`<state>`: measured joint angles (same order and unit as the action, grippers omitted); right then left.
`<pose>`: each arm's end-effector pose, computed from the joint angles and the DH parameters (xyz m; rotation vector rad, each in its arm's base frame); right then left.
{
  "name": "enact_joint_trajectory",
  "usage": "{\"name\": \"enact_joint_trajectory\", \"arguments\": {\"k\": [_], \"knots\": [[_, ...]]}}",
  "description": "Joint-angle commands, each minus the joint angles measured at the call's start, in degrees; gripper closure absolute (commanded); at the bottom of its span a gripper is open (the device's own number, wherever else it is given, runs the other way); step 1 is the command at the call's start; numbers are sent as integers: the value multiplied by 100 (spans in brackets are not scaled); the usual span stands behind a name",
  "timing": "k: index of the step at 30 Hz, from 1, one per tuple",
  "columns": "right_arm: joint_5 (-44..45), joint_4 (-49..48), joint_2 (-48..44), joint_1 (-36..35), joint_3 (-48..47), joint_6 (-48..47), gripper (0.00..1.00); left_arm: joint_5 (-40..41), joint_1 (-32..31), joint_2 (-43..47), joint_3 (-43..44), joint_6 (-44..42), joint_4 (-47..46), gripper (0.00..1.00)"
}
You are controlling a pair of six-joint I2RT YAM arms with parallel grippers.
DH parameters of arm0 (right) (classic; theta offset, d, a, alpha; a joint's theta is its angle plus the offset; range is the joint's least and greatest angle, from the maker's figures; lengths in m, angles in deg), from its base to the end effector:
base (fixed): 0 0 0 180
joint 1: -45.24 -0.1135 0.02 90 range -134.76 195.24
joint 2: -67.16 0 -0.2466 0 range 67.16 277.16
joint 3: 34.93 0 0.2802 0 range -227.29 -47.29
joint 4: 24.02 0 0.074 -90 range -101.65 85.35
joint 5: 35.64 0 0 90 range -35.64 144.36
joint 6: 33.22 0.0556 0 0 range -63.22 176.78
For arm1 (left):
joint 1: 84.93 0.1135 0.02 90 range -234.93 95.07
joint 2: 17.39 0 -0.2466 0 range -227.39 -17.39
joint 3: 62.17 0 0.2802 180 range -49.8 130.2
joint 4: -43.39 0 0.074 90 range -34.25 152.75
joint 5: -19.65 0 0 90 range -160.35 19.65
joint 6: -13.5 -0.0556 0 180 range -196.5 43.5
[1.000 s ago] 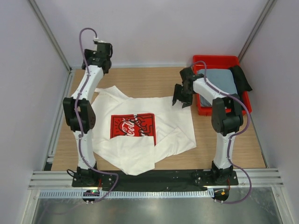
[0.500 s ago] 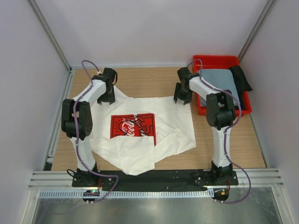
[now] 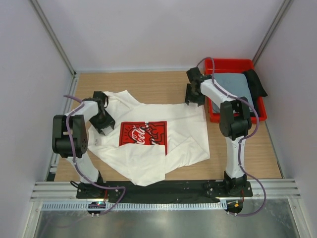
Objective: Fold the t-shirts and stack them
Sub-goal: Flatten the tshirt out
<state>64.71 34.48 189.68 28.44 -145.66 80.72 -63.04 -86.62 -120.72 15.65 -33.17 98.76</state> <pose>0.4531 0.1264 0.1430 0.2149 2.7486 -0.0674 0.3503 -0.0033 0.1053 -1.0607 2.7472 0.0839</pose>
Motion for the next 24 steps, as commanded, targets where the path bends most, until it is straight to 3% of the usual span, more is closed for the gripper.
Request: {"name": "enact_joint_trajectory", "arguments": {"k": [1, 6, 9, 13, 17, 24], "knots": [[22, -689, -220, -578, -1052, -547, 39, -695, -6, 259, -365, 693, -196, 43], [-1542, -1782, 707, -1000, -2008, -638, 29, -556, -33, 1058, -727, 677, -143, 45], [-2290, -1897, 1665, -1202, -3195, -452, 31, -196, -42, 1718, -534, 458, -47, 45], [-2598, -2904, 2144, -1554, -3479, -260, 37, 505, -50, 2185, -104, 202, -82, 45], [-2819, -3557, 2434, -1677, -3531, -48, 39, 710, 46, 1993, 248, 18, -160, 43], [-2828, -3620, 3137, -1871, -4164, 75, 42, 96, 512, 1061, 1004, -615, -433, 44]]}}
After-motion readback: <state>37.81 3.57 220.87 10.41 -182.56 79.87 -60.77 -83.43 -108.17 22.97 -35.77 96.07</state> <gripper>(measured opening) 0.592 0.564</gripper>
